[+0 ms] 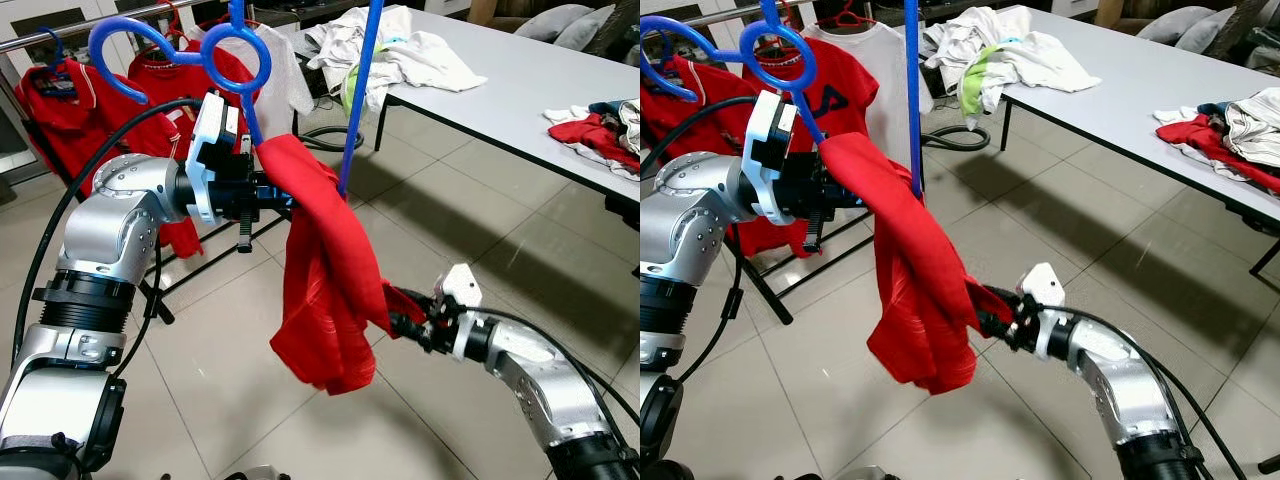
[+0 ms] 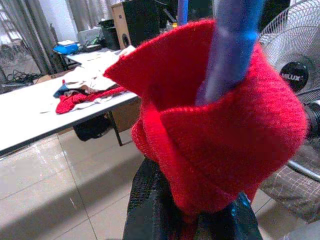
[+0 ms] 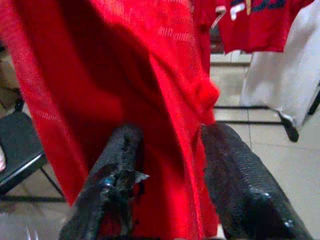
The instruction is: Hang hanger
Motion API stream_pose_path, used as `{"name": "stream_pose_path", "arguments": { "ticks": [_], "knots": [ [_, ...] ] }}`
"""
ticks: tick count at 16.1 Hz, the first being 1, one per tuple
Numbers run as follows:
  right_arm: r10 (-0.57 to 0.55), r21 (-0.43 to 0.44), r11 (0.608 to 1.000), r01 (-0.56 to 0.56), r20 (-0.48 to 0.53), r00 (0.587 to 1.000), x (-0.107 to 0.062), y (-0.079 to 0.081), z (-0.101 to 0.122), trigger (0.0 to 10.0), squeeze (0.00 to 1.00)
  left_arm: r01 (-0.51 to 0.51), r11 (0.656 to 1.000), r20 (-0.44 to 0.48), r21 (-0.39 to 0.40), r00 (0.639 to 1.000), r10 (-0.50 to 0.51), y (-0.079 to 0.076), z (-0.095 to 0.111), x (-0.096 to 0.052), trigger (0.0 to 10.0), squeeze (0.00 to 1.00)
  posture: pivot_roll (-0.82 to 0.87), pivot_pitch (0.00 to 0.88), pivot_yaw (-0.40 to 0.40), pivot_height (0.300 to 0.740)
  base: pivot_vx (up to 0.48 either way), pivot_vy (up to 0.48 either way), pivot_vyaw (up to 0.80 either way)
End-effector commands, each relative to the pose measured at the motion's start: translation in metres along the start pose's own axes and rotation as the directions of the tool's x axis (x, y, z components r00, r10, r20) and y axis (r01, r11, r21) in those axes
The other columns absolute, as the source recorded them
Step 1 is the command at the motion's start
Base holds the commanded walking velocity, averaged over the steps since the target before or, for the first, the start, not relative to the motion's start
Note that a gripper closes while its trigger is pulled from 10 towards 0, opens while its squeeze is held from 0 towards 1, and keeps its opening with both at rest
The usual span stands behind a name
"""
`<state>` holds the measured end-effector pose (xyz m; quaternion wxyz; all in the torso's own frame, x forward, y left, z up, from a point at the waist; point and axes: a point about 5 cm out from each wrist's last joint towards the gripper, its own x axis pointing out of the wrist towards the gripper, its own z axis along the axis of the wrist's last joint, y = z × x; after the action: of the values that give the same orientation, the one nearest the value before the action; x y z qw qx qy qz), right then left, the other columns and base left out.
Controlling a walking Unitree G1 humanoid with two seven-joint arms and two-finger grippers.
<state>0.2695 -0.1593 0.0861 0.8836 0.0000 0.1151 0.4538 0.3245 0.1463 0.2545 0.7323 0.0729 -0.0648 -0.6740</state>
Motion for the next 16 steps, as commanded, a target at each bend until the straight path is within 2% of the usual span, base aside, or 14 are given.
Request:
{"name": "stream_pose_path", "arguments": {
  "ticks": [1,4,8,14,16],
  "knots": [
    [-0.012,0.020,1.000,0.011,0.031,0.999,0.002,-0.002,0.004,0.0,0.00,-0.010,0.999,0.023,0.053,1.000,0.009,0.002,0.013,-0.001,0.0,0.00,-0.05,0.000,0.066,0.740,0.000,0.000,0.00],
    [-0.005,0.032,0.999,0.004,0.043,0.999,0.005,-0.001,0.005,0.0,0.00,-0.021,0.998,0.022,0.057,1.000,0.020,0.004,0.013,-0.003,0.0,0.00,-0.05,0.000,0.066,0.740,0.000,0.000,0.00],
    [-0.010,0.031,0.999,0.010,0.005,1.000,0.003,-0.001,-0.001,0.0,0.00,-0.052,0.996,0.024,0.069,0.998,0.050,0.007,0.015,-0.005,0.0,0.00,-0.05,0.000,0.068,0.740,0.000,0.000,0.00],
    [-0.071,0.047,0.996,0.072,-0.037,0.997,-0.002,-0.005,-0.008,0.0,0.00,-0.067,0.995,0.025,0.074,0.998,0.066,0.008,0.015,-0.006,0.0,0.00,-0.05,0.000,0.071,0.740,0.000,0.000,0.00],
    [-0.117,0.077,0.990,0.120,-0.047,0.992,-0.005,-0.011,-0.009,0.0,0.00,-0.074,0.995,0.014,0.071,0.997,0.073,0.008,0.012,-0.007,0.0,0.00,-0.05,0.000,0.069,0.740,0.000,0.000,0.00]
  ]
}}
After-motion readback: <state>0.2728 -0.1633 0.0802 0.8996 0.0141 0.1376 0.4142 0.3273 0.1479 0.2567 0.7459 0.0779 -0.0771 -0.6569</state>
